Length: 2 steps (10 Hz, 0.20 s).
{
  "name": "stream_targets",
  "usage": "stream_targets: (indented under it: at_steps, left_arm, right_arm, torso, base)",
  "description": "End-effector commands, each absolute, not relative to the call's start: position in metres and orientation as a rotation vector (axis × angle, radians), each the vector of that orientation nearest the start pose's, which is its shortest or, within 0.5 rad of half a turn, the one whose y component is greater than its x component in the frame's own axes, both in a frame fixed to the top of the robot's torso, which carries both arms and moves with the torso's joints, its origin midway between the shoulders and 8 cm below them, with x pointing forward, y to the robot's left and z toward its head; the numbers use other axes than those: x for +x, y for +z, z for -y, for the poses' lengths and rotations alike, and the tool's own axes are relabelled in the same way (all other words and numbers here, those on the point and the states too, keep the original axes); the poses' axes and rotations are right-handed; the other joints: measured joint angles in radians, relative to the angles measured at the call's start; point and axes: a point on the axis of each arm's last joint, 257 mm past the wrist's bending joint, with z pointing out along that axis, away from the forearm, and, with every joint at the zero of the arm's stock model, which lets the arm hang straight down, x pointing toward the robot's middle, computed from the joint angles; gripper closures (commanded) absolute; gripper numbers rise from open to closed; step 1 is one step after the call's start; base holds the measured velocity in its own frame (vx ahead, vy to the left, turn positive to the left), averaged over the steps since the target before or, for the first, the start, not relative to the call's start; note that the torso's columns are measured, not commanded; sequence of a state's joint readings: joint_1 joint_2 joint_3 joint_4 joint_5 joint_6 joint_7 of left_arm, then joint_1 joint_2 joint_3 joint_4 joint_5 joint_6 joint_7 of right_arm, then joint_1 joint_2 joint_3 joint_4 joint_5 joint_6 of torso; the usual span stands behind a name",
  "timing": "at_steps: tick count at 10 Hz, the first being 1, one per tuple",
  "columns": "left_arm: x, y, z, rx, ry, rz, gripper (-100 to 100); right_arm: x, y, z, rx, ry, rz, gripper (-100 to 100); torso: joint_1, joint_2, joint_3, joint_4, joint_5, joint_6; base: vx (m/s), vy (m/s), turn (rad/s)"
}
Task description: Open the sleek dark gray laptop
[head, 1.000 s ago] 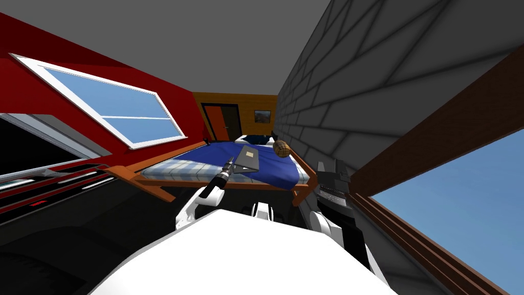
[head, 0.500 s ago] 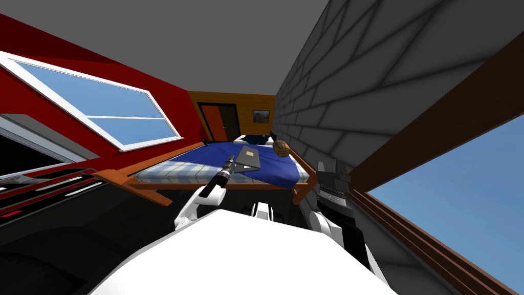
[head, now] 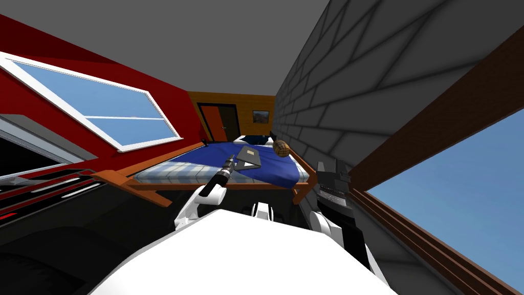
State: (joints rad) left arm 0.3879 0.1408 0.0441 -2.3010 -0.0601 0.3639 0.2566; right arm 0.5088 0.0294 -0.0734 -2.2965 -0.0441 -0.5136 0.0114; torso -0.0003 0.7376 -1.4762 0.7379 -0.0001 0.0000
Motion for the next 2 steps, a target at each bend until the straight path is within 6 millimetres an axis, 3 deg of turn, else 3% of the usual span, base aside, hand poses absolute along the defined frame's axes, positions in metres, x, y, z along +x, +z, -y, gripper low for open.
stream_targets:
  at_steps: [1, 2]
  left_arm:
    - [0.4305, -0.1203, -0.3128, -1.285, -1.131, -1.083, 0]
    - [0.4305, -0.1203, -0.3128, -1.285, -1.131, -1.083, 0]
  right_arm:
    - [0.3305, 0.0327, 0.3112, 0.672, 1.245, -0.543, 0]
    - [0.3305, 0.0327, 0.3112, 0.672, 1.245, -0.543, 0]
  torso:
    - [0.0, 0.0, 0.0, 0.0, 0.0, 0.0]
    - [0.0, 0.0, 0.0, 0.0, 0.0, 0.0]
  base:
    - [0.0, 0.0, 0.0]
    - [0.0, 0.0, 0.0]
